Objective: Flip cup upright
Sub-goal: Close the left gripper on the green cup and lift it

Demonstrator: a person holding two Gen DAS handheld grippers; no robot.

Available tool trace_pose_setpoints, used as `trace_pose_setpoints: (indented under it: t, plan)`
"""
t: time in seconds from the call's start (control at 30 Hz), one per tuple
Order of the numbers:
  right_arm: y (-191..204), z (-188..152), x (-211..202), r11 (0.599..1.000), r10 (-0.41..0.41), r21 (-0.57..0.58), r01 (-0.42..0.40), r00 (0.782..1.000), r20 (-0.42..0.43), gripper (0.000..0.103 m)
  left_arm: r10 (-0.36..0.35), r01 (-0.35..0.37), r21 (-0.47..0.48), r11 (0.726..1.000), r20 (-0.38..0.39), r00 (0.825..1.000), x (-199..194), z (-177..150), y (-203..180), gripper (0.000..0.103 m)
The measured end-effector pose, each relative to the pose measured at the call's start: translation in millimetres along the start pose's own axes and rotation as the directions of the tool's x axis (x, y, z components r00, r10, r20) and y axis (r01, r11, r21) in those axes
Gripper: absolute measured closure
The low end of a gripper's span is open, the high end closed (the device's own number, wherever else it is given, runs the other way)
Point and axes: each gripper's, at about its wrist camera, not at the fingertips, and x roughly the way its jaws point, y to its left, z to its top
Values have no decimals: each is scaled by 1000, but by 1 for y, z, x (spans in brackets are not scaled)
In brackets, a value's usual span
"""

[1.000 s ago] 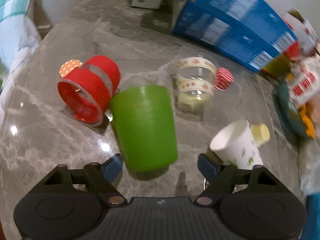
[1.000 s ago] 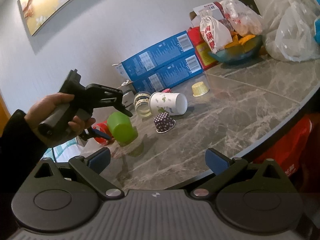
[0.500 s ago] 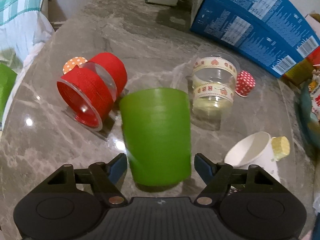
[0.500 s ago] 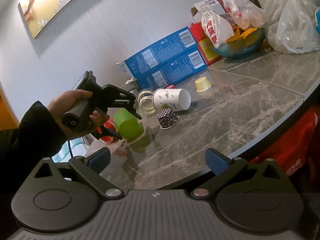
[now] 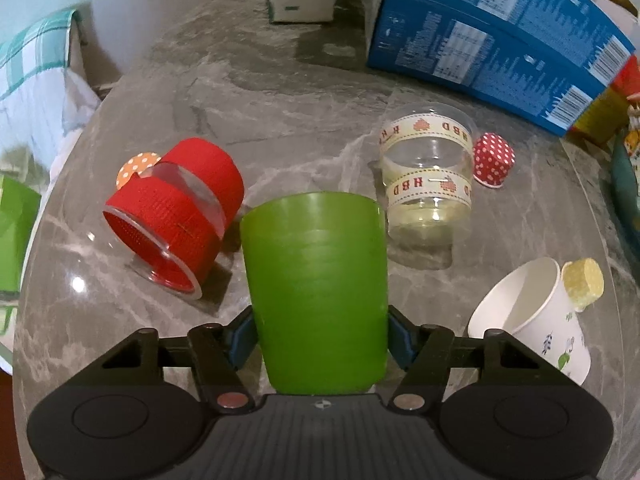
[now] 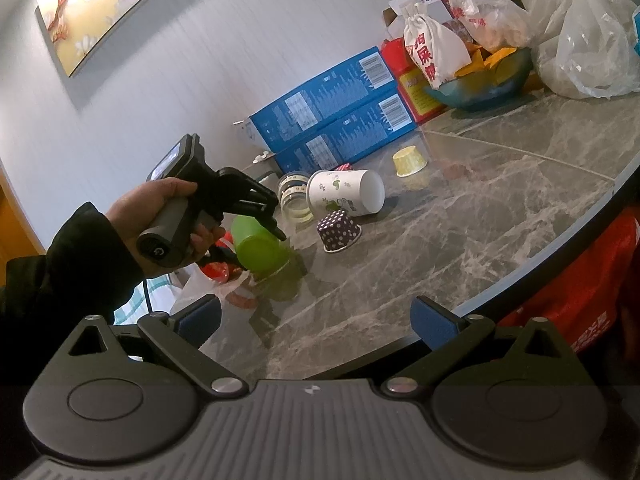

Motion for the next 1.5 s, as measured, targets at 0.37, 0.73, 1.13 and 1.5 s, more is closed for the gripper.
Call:
trace_pose_setpoints:
  t: [0.37,0.73,1.13,1.5]
  plan:
    - [-7,-1,5,1000,-7,27,7,1000,5,1,-120,114,92,989,62,991,-29,-25,11,35]
    - [-1,-5,16,999,-32,1,32,999,-36,1,-258,223,270,937,102,961,-74,-53,24,35]
    - [4,-4,18,999,-5,53,8,998,-57,1,-282,247,457,855,10,959,-108,-125,72,35]
    - [13,15,41,961,111,267,-65,981,-162,1,-315,333,432,838,-116,942,-86,-152,78,35]
